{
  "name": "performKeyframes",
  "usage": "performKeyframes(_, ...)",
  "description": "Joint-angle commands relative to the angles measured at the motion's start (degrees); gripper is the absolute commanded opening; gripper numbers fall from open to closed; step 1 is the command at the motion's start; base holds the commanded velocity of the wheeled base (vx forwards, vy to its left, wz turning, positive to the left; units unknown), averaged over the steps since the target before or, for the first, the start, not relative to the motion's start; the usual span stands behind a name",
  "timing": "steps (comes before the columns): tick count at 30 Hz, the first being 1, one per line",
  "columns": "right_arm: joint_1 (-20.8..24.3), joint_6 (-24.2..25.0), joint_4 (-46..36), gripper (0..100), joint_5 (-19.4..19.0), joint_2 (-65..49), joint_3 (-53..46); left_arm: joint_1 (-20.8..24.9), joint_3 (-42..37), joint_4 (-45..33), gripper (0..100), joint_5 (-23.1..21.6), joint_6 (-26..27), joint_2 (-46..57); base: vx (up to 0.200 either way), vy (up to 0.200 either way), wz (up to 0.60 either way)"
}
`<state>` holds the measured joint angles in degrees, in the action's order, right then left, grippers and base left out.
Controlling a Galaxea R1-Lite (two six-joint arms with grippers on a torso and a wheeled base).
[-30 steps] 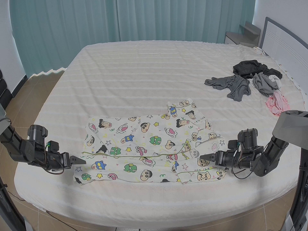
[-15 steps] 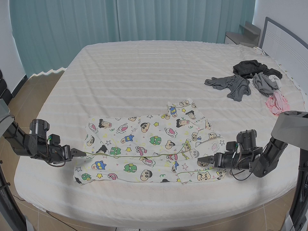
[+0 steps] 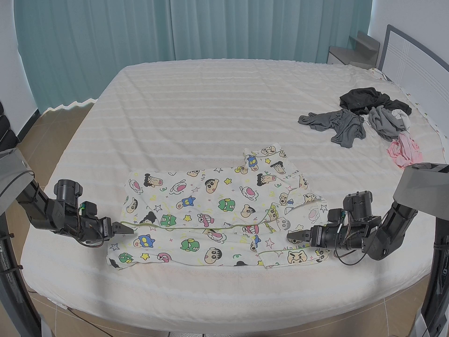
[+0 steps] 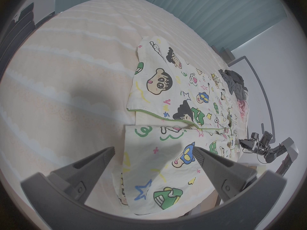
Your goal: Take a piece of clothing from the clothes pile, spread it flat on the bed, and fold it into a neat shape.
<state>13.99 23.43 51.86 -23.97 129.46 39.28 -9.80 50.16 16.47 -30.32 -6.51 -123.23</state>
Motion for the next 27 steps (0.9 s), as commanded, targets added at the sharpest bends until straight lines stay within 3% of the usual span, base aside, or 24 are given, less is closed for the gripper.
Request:
performKeyframes(1, 0.07, -0.05, 0.00, 100, -0.20, 0.17, 0.01, 0.31, 0.28, 0.05, 100, 0.00, -0.08, -0.60, 0.000, 0.000, 0.00)
performKeyframes(7, 0.42, 0.04, 0.00, 100, -0.99, 0.79, 0.18, 0.48, 0.46, -0.12, 100, -0.27, -0.26, -0.43, 0.000, 0.000, 0.00)
performKeyframes(8, 0.51, 0.04, 0.00, 100, -0.99, 0.79, 0.18, 0.48, 0.46, -0.12, 0, -0.27, -0.26, -0.43, 0.000, 0.000, 0.00)
performKeyframes(9, 0.51, 0.04, -0.09, 100, -0.99, 0.97, 0.36, 0.66, 0.37, -0.12, 0, -0.27, -0.26, -0.52, 0.000, 0.000, 0.00)
performKeyframes(10, 0.60, 0.12, -0.27, 0, -0.99, 1.14, 0.62, 0.75, 0.37, -0.12, 0, -0.27, -0.26, -0.60, 0.000, 0.000, 0.00)
performKeyframes(27, 0.16, -0.05, 0.61, 0, -1.08, 0.61, 0.01, 0.75, -1.12, -0.12, 0, -0.27, -0.26, 1.68, 0.000, 0.000, 0.00)
